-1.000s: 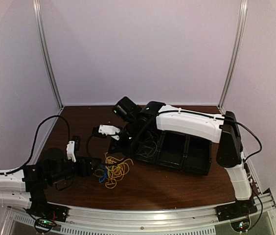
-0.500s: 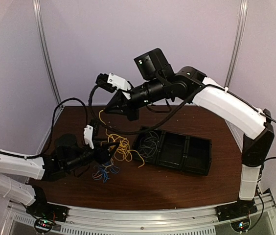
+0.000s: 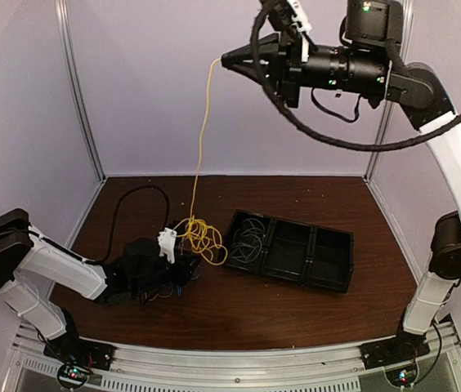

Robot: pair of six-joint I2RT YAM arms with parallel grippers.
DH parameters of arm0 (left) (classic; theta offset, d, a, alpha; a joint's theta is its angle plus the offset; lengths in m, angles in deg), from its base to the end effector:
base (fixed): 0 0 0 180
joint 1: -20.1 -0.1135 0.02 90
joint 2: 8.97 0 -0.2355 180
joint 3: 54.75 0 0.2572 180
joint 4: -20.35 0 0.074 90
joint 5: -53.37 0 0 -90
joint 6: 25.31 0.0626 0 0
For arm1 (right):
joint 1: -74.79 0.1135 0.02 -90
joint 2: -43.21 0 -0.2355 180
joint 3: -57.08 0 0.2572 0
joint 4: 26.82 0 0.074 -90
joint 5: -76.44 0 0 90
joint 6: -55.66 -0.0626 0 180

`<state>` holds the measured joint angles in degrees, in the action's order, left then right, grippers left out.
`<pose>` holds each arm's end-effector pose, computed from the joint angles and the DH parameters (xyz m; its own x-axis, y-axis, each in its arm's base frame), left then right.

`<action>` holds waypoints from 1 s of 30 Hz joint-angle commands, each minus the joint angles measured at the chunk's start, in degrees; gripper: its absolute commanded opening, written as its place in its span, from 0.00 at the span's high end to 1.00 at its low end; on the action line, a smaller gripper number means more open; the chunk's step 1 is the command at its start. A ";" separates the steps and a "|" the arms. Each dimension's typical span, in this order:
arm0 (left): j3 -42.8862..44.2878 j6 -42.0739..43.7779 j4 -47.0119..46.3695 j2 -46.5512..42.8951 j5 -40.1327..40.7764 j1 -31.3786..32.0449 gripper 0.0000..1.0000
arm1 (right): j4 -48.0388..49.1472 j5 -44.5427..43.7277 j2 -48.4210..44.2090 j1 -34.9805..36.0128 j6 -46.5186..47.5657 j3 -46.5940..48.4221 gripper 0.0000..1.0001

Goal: Untangle the cables

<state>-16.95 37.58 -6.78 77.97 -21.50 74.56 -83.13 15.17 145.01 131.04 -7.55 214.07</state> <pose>0.1879 -0.2349 0.1038 -0.4878 -0.0740 -0.8698 0.4747 0.8137 -0.3354 0.1660 0.3026 0.5527 0.4393 -0.0540 -0.8967 -0.8941 0.0709 -0.4422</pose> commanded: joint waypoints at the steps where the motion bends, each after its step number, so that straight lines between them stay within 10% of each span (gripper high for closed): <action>1: 2.91 -1.47 3.04 0.76 -0.13 -3.13 0.61 | 2.73 0.59 -4.17 -4.67 -0.09 3.53 1.00; 19: 1.11 -1.00 24.49 -11.60 3.79 -23.22 0.86 | 4.80 -11.07 -20.85 -13.53 1.23 -1.56 1.00; 30: 5.83 -4.06 29.69 -16.41 -5.35 -23.42 0.41 | 3.37 -9.15 -28.87 -14.86 2.57 -25.27 1.00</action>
<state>-12.73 35.46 21.91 64.44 -22.24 50.69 -79.16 6.52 116.77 116.52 -4.91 195.36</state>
